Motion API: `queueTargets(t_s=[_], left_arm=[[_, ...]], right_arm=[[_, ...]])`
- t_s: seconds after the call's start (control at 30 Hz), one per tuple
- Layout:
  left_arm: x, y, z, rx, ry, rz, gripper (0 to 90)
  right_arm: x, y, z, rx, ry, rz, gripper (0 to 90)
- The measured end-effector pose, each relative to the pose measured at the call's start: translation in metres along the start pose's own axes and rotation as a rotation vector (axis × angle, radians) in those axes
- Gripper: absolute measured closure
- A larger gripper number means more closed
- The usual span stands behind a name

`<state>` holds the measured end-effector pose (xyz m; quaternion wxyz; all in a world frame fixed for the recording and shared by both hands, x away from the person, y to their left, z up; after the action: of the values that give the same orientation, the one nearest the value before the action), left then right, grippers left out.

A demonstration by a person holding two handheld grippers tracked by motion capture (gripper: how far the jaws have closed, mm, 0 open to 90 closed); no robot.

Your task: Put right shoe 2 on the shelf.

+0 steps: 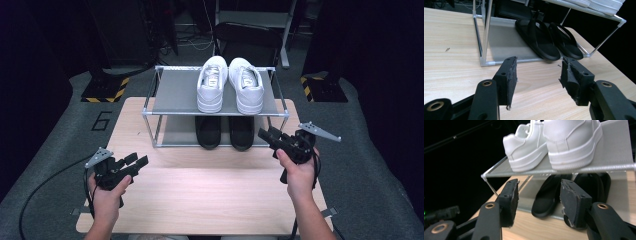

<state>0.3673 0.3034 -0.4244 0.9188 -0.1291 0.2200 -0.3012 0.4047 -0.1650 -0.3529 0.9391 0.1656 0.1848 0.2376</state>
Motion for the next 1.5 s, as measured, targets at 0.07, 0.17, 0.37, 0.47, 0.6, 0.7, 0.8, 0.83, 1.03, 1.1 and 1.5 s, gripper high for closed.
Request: queueTargets(t_s=[0.07,0.17,0.37,0.47,0.6,0.7,0.8,0.83,1.03,1.1,1.5], left_arm=[[0.0,-0.002,-0.001,0.001,0.005,-0.01,45.5],[-0.001,-0.006,-0.004,0.02,0.012,-0.017,45.1],[-0.002,-0.007,-0.009,0.037,0.029,-0.024,45.1],[-0.002,-0.009,-0.013,0.038,0.03,-0.029,45.1],[-0.001,-0.009,-0.018,0.046,0.049,-0.041,45.1],[-0.001,-0.006,-0.023,0.037,0.056,-0.046,45.1],[-0.002,-0.005,-0.029,0.035,0.057,-0.047,45.1],[-0.002,-0.004,-0.031,0.037,0.072,-0.045,45.1],[-0.004,0.002,-0.04,0.029,0.072,-0.034,45.1],[-0.003,0.003,-0.043,0.031,0.081,-0.026,45.1],[0.003,0.006,-0.059,0.007,0.1,-0.026,45.1]], right_arm=[[-0.004,-0.001,-0.01,-0.037,0.001,-0.008,47.2],[-0.011,-0.004,-0.027,-0.069,0.0,-0.031,47.0],[-0.021,-0.009,-0.063,-0.06,0.04,-0.018,46.4],[-0.024,-0.012,-0.081,-0.048,0.044,-0.025,46.2],[-0.024,-0.014,-0.099,-0.038,0.052,-0.042,46.2],[-0.027,-0.016,-0.115,-0.037,0.055,-0.076,46.1],[-0.028,-0.019,-0.127,-0.04,0.059,-0.104,46.2],[-0.028,-0.02,-0.131,-0.028,0.066,-0.106,46.2],[-0.022,-0.033,-0.153,-0.031,0.098,-0.148,46.3],[-0.02,-0.035,-0.158,-0.028,0.105,-0.152,46.3],[-0.023,-0.043,-0.178,-0.034,0.099,-0.18,45.9]])
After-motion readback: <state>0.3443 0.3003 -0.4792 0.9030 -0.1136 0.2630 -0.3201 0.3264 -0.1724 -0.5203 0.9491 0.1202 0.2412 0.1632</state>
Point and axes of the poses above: each handheld gripper's, and its own axes: x roughly forward along the jaws, z roughly out of its top, y roughly to its left, the point moved 3 cm from there along x, roughly forward along the jaws, and after that the axes turned 7 degrees about -z, right-handed, at the moved point
